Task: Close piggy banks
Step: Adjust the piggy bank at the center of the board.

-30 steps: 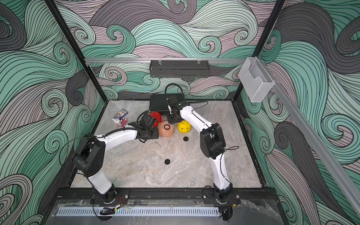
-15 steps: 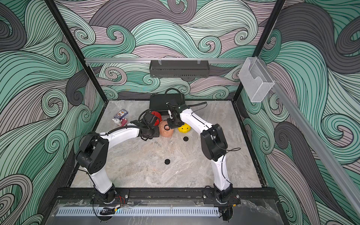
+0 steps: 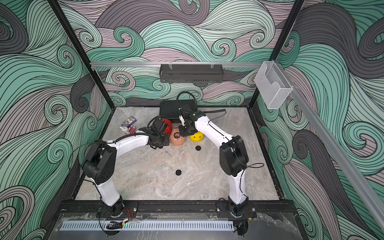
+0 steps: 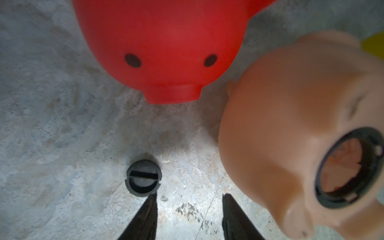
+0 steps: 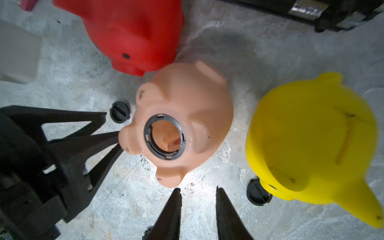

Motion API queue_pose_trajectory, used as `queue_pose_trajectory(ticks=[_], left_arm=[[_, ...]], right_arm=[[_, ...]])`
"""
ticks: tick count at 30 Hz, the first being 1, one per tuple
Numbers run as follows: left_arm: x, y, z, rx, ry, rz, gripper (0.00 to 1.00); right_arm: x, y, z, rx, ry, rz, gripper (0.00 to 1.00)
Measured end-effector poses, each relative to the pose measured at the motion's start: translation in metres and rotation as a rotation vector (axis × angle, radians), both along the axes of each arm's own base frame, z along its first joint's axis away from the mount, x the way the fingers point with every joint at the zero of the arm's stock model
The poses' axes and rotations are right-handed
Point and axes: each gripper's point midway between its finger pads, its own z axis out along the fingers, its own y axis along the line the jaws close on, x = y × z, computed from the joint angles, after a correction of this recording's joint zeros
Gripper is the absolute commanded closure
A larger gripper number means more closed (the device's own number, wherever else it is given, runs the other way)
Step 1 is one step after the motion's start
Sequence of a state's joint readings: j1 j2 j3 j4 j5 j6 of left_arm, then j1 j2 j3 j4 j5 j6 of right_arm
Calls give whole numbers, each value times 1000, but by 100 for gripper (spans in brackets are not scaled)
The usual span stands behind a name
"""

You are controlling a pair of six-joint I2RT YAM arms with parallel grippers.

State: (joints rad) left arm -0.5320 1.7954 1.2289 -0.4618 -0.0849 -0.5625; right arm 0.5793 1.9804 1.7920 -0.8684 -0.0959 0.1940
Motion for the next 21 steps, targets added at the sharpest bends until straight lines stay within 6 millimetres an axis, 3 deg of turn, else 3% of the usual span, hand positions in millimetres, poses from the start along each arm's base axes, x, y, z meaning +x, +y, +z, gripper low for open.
queue_pose_trajectory(ticks=[7, 16, 21], left_arm=[[-1, 2, 6, -4, -5, -9, 50], [0, 6, 16, -13, -21, -5, 53], [8, 8, 26, -17, -29, 6, 53]], right_arm=[[25, -4, 14, 32, -42, -38, 69], [33, -9, -12, -23, -13, -70, 72], [34, -10, -16, -31, -9, -79, 72]])
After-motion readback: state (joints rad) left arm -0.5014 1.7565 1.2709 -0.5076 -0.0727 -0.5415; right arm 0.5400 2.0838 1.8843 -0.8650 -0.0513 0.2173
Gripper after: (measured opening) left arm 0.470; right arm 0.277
